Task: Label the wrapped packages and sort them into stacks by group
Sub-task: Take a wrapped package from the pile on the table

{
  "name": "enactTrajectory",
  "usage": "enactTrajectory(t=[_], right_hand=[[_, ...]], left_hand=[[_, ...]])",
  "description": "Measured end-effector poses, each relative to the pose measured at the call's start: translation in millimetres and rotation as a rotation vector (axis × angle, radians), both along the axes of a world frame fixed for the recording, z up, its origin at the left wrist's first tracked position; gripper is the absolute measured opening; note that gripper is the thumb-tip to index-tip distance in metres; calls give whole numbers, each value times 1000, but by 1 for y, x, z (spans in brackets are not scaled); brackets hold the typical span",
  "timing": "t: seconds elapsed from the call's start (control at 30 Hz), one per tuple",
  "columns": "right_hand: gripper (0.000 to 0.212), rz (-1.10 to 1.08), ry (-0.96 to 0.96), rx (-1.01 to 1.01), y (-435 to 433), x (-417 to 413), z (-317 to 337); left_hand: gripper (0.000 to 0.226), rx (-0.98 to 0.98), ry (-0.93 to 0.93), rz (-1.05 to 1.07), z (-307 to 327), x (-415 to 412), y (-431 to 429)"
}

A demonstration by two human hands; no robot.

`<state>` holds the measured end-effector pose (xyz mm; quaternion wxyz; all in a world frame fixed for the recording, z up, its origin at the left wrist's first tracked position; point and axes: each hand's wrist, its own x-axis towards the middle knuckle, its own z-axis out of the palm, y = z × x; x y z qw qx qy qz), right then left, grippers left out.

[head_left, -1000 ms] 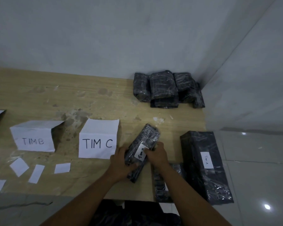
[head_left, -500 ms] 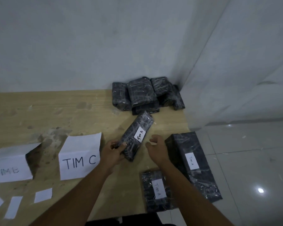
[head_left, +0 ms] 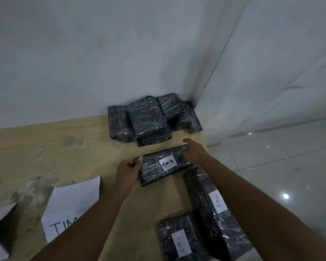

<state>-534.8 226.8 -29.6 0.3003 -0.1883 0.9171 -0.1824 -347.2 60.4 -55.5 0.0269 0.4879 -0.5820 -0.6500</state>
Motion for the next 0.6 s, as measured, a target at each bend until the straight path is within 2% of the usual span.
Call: enactTrajectory(t=[0.13, 0.3, 0.4, 0.6], right_hand=[[52, 6, 8, 10, 0, -18, -9], [47, -10, 82, 16, 17, -32, -12], [40, -20, 67, 22, 28, -33, -9], [39, -62, 66, 62, 44, -33, -5]], left_hand=[[42, -68, -58, -52, -12, -21, -7], [35, -38, -81, -55, -11, -35, 3], [40, 37, -53, -55, -20, -36, 4], [34, 174, -30, -15, -26, -35, 14]])
